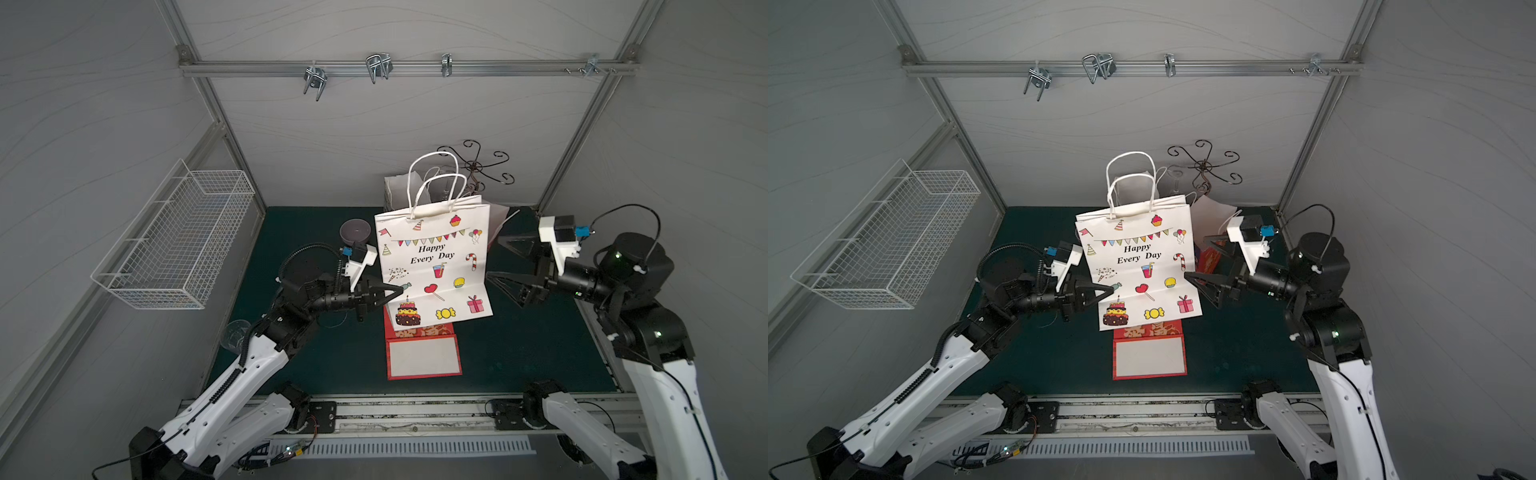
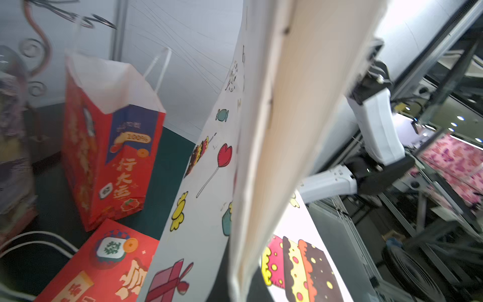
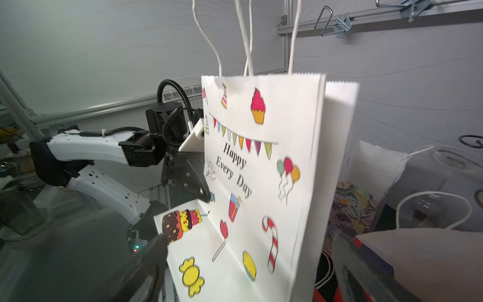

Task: Put away the paper bag
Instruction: Press the paper bag.

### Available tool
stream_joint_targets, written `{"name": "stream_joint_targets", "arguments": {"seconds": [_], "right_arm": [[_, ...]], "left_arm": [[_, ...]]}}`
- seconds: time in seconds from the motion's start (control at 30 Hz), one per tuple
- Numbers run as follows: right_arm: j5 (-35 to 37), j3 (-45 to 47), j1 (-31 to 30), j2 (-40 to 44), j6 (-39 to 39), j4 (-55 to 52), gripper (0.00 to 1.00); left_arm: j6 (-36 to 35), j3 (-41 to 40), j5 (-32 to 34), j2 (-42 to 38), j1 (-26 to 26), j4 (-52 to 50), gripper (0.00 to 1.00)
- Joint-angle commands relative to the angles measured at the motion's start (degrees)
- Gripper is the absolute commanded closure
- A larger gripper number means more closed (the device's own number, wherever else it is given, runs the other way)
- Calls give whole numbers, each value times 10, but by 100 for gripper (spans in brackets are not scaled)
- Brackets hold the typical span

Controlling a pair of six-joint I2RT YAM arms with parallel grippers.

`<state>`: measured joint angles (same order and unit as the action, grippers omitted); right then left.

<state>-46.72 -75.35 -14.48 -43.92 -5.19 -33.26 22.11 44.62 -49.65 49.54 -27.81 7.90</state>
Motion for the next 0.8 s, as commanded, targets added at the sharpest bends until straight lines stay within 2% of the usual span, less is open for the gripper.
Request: {"name": "stream_joint_targets", "arguments": {"seconds": [0.0,0.13,0.2,0.4,0.57,0.77], "right_arm": [[108,39,3,59,-112,-99,1],[104,100,1,101,-179,-142,1],[91,124,-1,106,-188,-143,1],[-45,142,-7,63,-172,-82,1],[-144,116,-10,13,-141,-31,1],[-199,88,-30,-23,-116,2,3]], "left_arm": [[92,-24,25,-26,26,95,100],[133,-30,16,-42,27,131,100],[157,-26,-2,-43,27,156,100],[230,-19,-75,-34,24,244,100],[232,-13,-116,-22,-1,248,100],[214,4,-144,7,-35,231,100]]}}
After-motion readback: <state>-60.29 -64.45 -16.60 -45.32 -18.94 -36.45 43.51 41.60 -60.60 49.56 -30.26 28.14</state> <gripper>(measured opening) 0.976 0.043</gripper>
